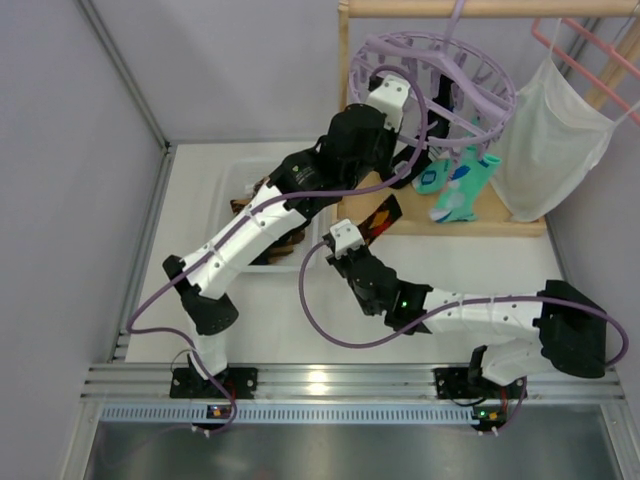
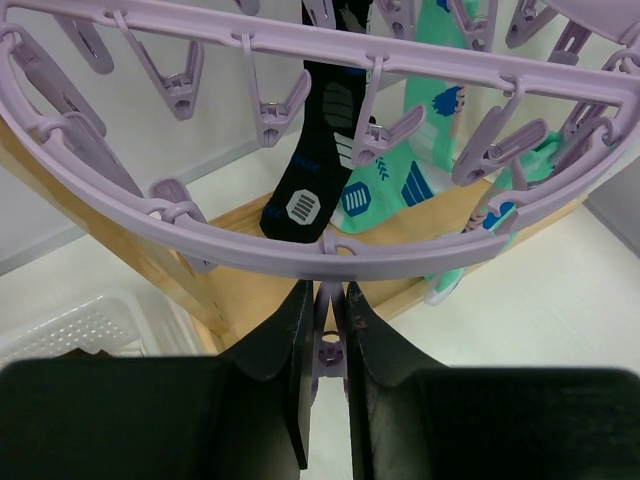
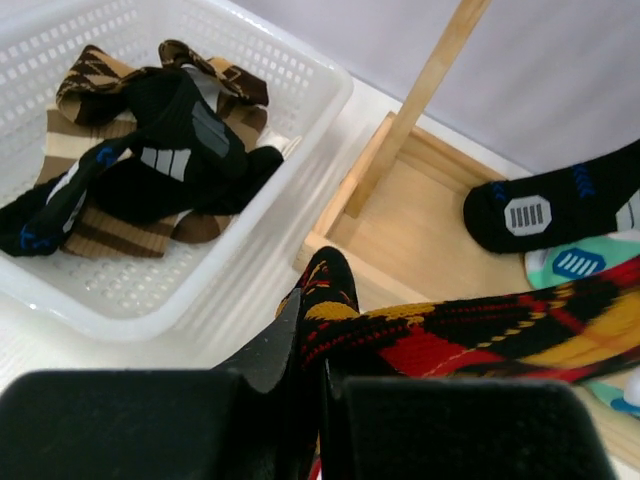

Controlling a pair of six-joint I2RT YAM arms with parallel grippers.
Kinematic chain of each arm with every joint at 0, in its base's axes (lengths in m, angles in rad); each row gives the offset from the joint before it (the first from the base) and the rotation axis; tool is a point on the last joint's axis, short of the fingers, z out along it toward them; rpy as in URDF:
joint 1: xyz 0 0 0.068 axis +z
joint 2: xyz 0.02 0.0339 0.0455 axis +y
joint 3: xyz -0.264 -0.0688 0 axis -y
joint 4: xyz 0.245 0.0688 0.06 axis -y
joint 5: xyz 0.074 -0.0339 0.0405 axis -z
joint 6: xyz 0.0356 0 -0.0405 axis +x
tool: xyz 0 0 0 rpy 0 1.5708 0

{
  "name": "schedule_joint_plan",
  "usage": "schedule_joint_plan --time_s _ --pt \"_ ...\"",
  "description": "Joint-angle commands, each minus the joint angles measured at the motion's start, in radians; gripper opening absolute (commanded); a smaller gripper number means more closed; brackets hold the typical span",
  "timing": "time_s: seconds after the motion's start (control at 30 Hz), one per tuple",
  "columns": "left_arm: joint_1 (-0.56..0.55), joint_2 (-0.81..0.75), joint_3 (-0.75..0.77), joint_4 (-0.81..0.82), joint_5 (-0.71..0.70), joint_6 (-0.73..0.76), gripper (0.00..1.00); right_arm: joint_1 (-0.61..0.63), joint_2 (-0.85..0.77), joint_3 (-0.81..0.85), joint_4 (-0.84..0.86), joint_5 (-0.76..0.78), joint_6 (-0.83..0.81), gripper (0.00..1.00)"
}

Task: Remove the socks clipped to the hanger

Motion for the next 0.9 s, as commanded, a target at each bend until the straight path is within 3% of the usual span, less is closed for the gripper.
schedule_joint_plan --time_s 0.0,0.07,0.17,0.2,0.3,0.37,0.43,0.6,0.7,0.87 --pt "0.012 0.002 0.025 0.037 -0.012 -0.009 0.08 0.021 -0.085 -0.065 0.054 -0.001 0.071 0.00" --pt "0.012 -0.001 0.013 0.035 -0.026 -0.012 0.09 0.021 -0.111 -0.104 0.057 -0.007 0.102 0.00" --pt "0.012 -0.044 -0.030 0.035 -0.043 -0.038 0.35 0.021 -0.162 -0.185 0.077 -0.110 0.149 0.00" --pt "0.012 -0.060 -0.068 0.032 -0.066 -0.063 0.50 0.021 -0.179 -0.216 0.083 -0.142 0.159 0.00" --pt "0.011 -0.158 -0.182 0.032 -0.136 -0.116 0.76 0.000 -0.193 -0.233 0.071 -0.262 0.179 0.00" --pt "0.011 -0.254 -0.286 0.031 -0.187 -0.147 0.82 -0.017 -0.190 -0.230 0.068 -0.325 0.179 0.00" --pt "0.012 -0.372 -0.363 0.029 -0.296 -0.166 0.98 -0.037 -0.182 -0.212 0.068 -0.383 0.220 0.00" --pt "0.015 -0.664 -0.668 -0.021 -0.567 -0.284 0.98 -0.094 -0.118 -0.089 0.056 -0.515 0.219 0.00" --pt "0.032 -0.828 -0.808 -0.098 -0.639 -0.348 0.98 -0.131 -0.040 0.035 0.019 -0.618 0.202 0.00" --pt "0.041 -1.020 -0.872 -0.199 -0.637 -0.400 0.98 -0.163 0.193 0.366 -0.074 -0.756 0.139 0.00"
